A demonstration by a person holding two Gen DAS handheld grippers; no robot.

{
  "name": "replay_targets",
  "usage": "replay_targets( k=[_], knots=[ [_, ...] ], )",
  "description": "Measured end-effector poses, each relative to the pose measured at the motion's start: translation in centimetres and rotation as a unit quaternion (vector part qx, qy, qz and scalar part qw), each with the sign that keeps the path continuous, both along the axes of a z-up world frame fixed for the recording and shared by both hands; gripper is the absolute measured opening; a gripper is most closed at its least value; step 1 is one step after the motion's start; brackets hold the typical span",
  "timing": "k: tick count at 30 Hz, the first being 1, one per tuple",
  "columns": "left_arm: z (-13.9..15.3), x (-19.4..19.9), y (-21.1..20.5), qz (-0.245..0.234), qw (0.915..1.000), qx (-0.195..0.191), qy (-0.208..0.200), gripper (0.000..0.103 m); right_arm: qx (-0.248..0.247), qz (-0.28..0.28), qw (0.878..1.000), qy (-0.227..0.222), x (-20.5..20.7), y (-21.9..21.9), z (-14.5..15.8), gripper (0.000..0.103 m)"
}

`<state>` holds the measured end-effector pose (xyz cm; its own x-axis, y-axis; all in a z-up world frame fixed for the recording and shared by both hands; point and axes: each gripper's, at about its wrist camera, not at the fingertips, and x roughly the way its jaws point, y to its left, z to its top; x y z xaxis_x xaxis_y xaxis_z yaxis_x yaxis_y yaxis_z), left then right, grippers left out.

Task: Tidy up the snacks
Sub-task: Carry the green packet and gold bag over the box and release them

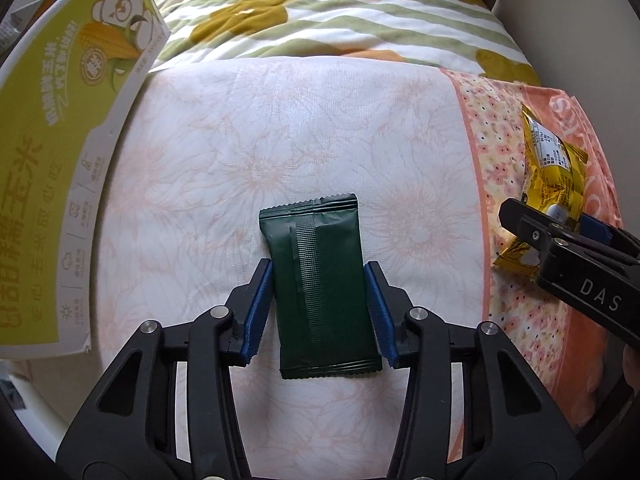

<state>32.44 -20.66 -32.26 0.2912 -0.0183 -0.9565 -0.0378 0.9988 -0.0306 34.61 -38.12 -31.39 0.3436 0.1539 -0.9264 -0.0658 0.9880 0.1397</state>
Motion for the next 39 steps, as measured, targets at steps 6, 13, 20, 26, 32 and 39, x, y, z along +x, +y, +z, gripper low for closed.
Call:
replay_targets(
  k=[6,13,20,26,32,39],
  knots=[
    [0.0,0.2,0.6,0.006,0.9999,-0.014,0.008,0.041,-0.011,0.001,1.000,-0.005,0.1,0.0,0.0,0.071],
    [0.2,-0.2,1.5,0.012,0.9997,-0.022,0.008,0.041,-0.009,0.012,1.000,-0.012,-0.2,0.1,0.3,0.061],
    [2.0,-0.6,2.5,0.018,0.9992,-0.035,-0.009,0.041,-0.006,0.024,0.999,-0.046,-1.2,0.3,2.6,0.060],
    [6.8,-0.8,3.2,0.011,0.9976,-0.045,-0.051,0.041,0.003,0.029,0.997,-0.078,-1.9,0.5,6.1,0.060],
    [13.3,-1.6,5.6,0.013,0.9923,-0.066,-0.104,0.041,0.011,0.051,0.992,-0.118,-3.1,1.9,10.7,0.060],
    [20.0,-2.6,11.9,0.026,0.9829,-0.096,-0.155,0.041,0.040,0.092,0.982,-0.159,-4.3,7.1,16.7,0.060]
  ],
)
